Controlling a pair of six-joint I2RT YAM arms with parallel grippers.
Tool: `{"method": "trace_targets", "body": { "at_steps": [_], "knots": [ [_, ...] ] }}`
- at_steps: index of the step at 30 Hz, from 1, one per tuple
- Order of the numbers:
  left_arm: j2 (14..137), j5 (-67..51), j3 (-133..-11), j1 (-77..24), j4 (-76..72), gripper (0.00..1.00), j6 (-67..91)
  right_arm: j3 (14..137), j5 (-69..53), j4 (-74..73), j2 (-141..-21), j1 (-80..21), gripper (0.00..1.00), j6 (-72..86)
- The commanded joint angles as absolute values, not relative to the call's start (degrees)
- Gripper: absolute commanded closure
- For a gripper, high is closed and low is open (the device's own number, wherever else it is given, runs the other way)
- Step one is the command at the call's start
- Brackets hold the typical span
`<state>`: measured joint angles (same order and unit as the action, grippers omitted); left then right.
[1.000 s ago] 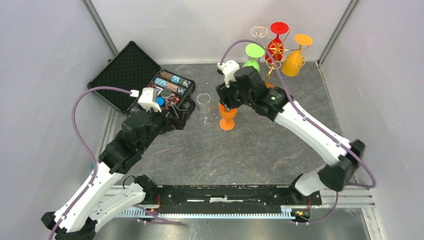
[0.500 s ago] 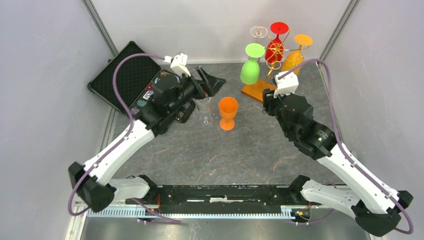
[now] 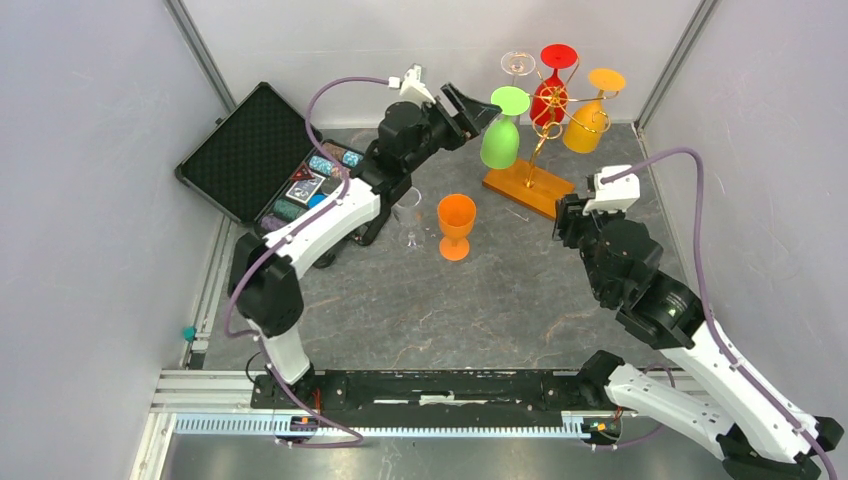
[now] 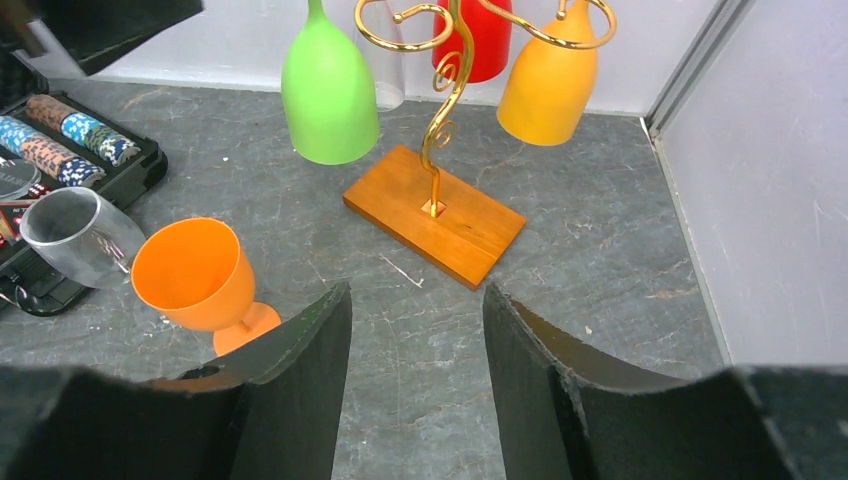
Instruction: Take the wine glass off the wine glass rack
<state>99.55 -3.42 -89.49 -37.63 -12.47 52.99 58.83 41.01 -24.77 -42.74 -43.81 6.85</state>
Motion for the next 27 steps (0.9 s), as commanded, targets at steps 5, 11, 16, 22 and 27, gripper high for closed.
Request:
{"method": "trace_targets", "body": {
  "at_steps": [5, 11, 16, 22, 27],
  "knots": [
    [108.6, -3.3, -101.0, -37.5, -15.9, 0.30, 60.3, 56.4, 40.5, -25.5, -39.0, -43.8, 0.46, 10.0],
    [113.2, -3.7, -105.9, -37.5, -13.8, 0.52, 65.4, 55.2, 40.3, -25.6, -37.5, -43.8, 0.47, 10.3],
    [114.4, -3.7, -108.9, -37.5, -9.3, 0.76, 67.3, 54.9, 41.1, -25.6, -36.7, -43.8, 0.48, 10.1],
    [112.9, -3.0, -107.7, -37.5, -8.4, 0.91, 68.5, 54.1, 42.2, -24.6, -35.7, -43.8, 0.49, 9.6],
    [111.7, -2.3, -107.6, -37.5, -7.9, 0.95, 69.1, 53.8, 42.4, -24.2, -35.6, -43.8, 0.50, 9.3]
  ]
}}
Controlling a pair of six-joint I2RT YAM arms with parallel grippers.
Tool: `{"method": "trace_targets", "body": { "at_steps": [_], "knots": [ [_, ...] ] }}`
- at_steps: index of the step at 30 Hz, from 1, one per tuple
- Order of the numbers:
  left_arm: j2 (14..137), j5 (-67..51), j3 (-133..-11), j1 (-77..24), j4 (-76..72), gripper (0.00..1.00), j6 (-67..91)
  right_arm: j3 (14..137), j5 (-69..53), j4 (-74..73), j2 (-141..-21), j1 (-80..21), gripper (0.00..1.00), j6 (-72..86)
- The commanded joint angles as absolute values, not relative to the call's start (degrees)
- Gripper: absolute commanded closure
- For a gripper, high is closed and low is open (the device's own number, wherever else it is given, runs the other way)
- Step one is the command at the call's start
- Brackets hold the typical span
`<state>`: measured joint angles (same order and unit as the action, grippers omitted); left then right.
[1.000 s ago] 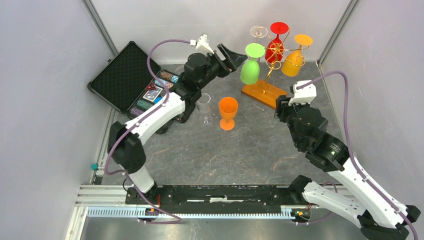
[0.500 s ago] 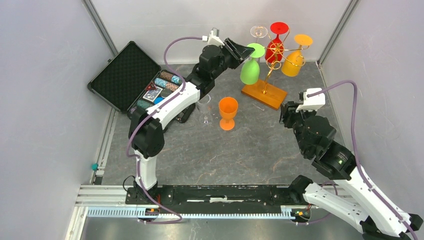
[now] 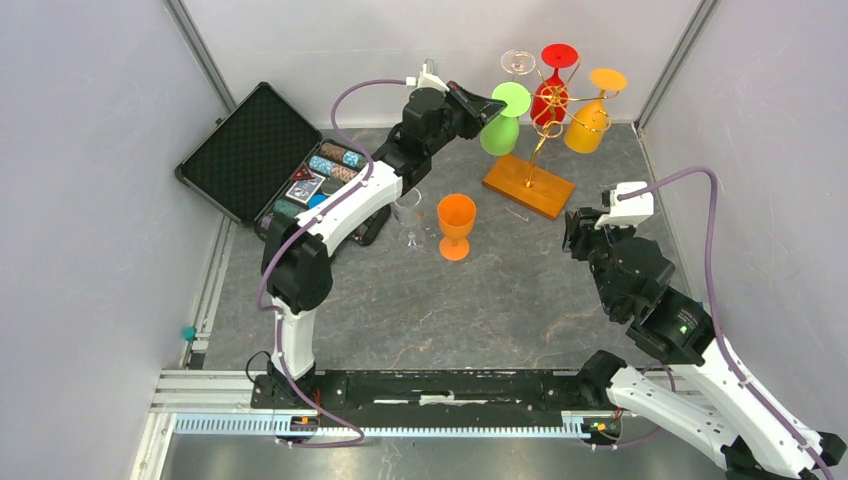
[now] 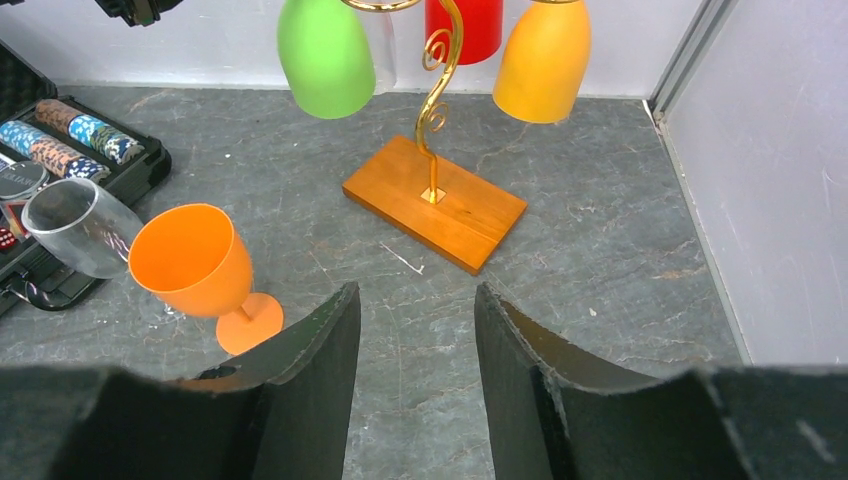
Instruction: Take the wine glass off the wine glass rack
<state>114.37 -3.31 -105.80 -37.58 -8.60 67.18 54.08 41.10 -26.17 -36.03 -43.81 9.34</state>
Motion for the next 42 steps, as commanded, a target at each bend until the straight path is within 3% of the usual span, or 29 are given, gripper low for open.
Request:
{"method": "trace_targets", "body": {
  "at_steps": [1, 5, 7, 9, 12, 14, 24, 42],
  "knots": [
    [111.5, -2.1, -107.5, -37.5, -7.7, 0.96, 69.3, 53.6, 42.4, -24.0, -35.5, -43.8, 0.50, 9.2],
    [110.5, -1.1, -107.2, -37.4, -7.1, 0.95, 69.2, 53.2, 42.6, -23.6, -35.3, -43.8, 0.50, 9.2],
    [110.2, -0.8, -107.2, -37.4, -6.7, 0.76, 68.9, 53.1, 42.6, -23.5, -35.3, -43.8, 0.50, 9.2],
    [110.0, -0.7, -107.2, -37.4, -6.2, 0.65, 68.2, 53.1, 42.6, -23.4, -35.3, -43.8, 0.51, 9.2],
    [109.6, -0.3, -107.0, -37.4, -5.0, 0.59, 67.2, 53.1, 42.7, -23.3, -35.2, -43.8, 0.51, 9.3],
    [109.4, -0.3, -106.8, -37.4, -4.7, 0.61, 66.7, 53.0, 42.8, -23.2, -35.1, -43.8, 0.52, 9.4],
    [109.6, -1.7, -105.7, -37.5, -5.0, 0.97, 67.9, 52.4, 43.2, -22.3, -35.2, -43.8, 0.55, 10.4],
    [107.0, 5.8, -105.2, -37.4, -10.4, 0.98, 70.9, 51.7, 44.5, -20.8, -34.9, -43.8, 0.58, 10.9]
  ]
}}
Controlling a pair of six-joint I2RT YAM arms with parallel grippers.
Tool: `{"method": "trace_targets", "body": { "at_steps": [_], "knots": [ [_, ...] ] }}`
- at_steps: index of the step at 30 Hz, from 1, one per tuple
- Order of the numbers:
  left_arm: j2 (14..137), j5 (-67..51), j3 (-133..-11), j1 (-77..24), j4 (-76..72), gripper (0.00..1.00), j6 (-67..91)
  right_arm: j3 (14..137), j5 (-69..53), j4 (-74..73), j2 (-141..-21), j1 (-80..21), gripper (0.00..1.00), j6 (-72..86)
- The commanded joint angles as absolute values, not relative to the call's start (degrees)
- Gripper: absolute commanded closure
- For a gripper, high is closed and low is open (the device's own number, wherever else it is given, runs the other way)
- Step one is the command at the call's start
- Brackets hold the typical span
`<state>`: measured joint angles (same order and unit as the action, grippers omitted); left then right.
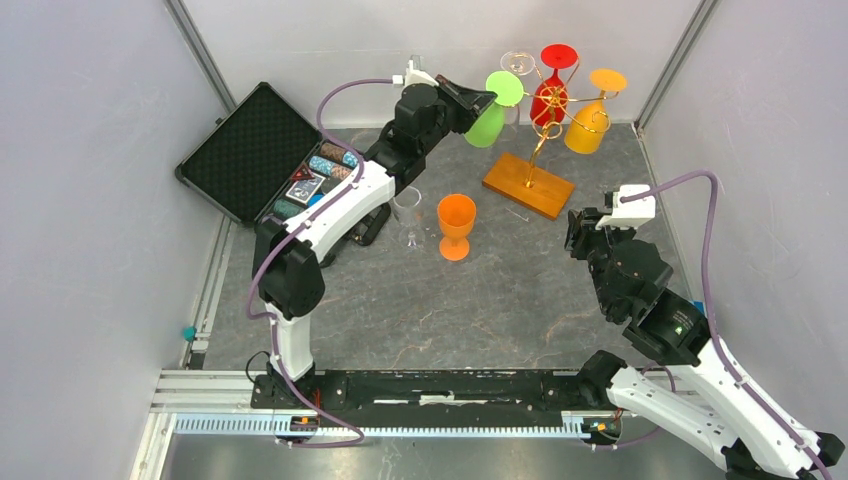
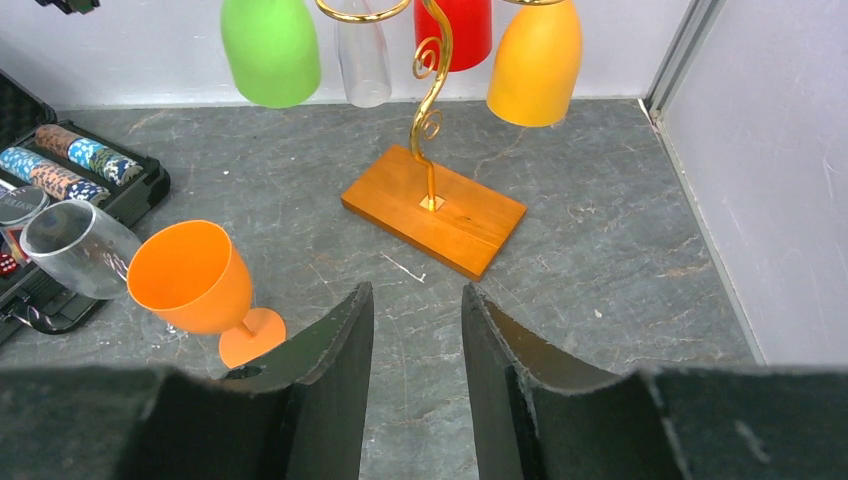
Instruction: Take the wine glass off the wine glass rack
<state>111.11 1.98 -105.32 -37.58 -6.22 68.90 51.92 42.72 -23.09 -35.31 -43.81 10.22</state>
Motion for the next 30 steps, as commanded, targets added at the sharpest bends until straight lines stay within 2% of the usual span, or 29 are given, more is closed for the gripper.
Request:
{"method": "trace_targets", "body": {
  "at_steps": [1, 8, 14, 27, 30],
  "knots": [
    [107.2, 6.2, -105.3, -37.5, -10.7, 0.98, 71.1, 51.6, 44.5, -20.8, -34.8, -43.8, 0.58, 10.9],
    [111.4, 3.9, -109.9, -37.4, -10.8, 0.98, 70.5, 51.6, 44.6, -20.8, -34.7, -43.8, 0.58, 10.7],
    [114.3, -5.6, -112.8, -37.3, -12.2, 0.98, 71.1, 51.7, 44.7, -20.8, -34.5, -43.8, 0.58, 10.6],
    [116.1, -11.0, -112.6, -37.3, -12.3, 0.98, 74.1, 51.8, 43.9, -20.5, -34.3, -43.8, 0.58, 10.9],
    [116.4, -13.4, -112.7, -37.2, -11.5, 0.98, 75.7, 52.2, 42.2, -20.6, -34.4, -43.8, 0.50, 10.7]
  ]
}}
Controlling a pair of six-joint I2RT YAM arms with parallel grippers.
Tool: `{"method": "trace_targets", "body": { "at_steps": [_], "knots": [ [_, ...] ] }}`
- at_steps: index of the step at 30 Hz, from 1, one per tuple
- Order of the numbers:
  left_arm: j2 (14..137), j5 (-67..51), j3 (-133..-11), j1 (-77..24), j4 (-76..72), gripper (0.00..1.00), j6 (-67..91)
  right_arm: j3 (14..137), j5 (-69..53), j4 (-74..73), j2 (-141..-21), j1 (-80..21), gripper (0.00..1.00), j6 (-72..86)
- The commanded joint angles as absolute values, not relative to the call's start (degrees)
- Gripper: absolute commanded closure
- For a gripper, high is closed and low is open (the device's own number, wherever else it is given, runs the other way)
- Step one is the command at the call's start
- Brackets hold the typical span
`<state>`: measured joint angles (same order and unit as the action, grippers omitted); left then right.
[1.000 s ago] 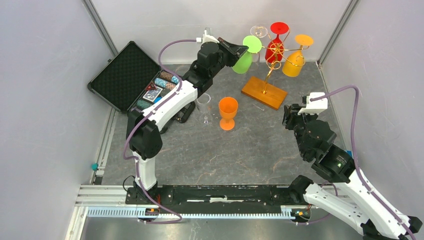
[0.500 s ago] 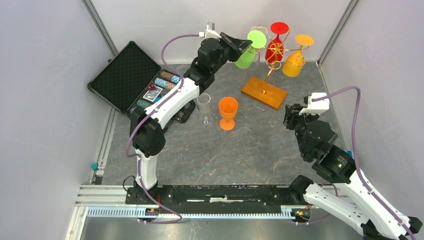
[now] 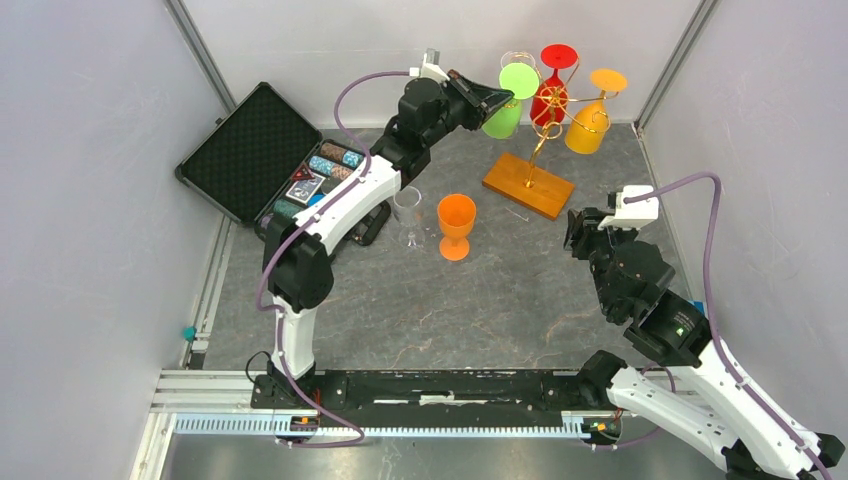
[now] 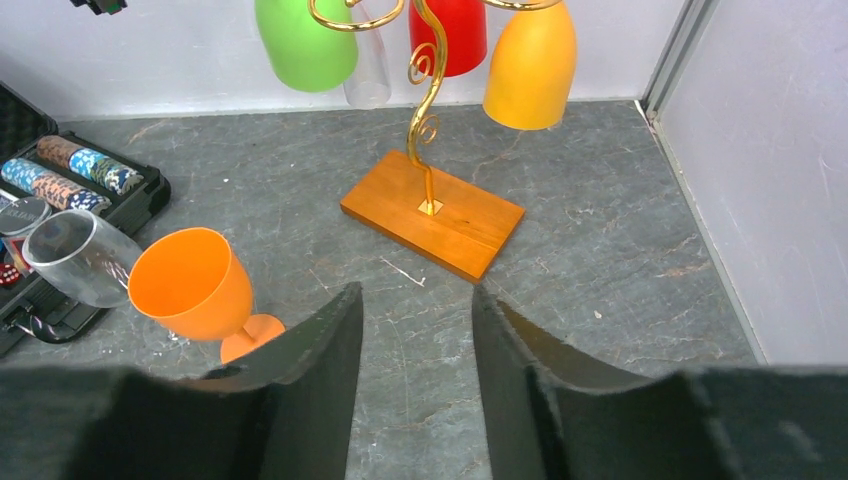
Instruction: Take the wine glass off the wine glass rack
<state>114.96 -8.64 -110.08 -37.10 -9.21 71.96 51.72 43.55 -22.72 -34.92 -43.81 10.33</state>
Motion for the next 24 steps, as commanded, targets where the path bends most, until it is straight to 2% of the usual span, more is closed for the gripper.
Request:
{"method": "trace_targets", "body": {
  "at_steps": [1, 4, 7, 24],
  "knots": [
    [116.3, -14.4, -113.0, -37.3, -11.1, 0.98, 75.8, 52.3, 41.1, -20.6, -34.5, -43.8, 0.45, 10.5],
    [115.5, -15.6, -112.5, -37.3, -9.2, 0.98, 75.7, 52.3, 38.2, -20.1, -34.6, -43.8, 0.33, 10.4],
    [115.2, -16.2, -111.9, -37.2, -8.5, 0.98, 75.4, 52.3, 37.2, -19.5, -34.6, -43.8, 0.29, 10.4],
    [113.6, -11.9, -109.5, -36.2, -7.8, 0.98, 73.2, 52.0, 38.0, -19.3, -33.7, -43.8, 0.28, 11.5]
  ]
}}
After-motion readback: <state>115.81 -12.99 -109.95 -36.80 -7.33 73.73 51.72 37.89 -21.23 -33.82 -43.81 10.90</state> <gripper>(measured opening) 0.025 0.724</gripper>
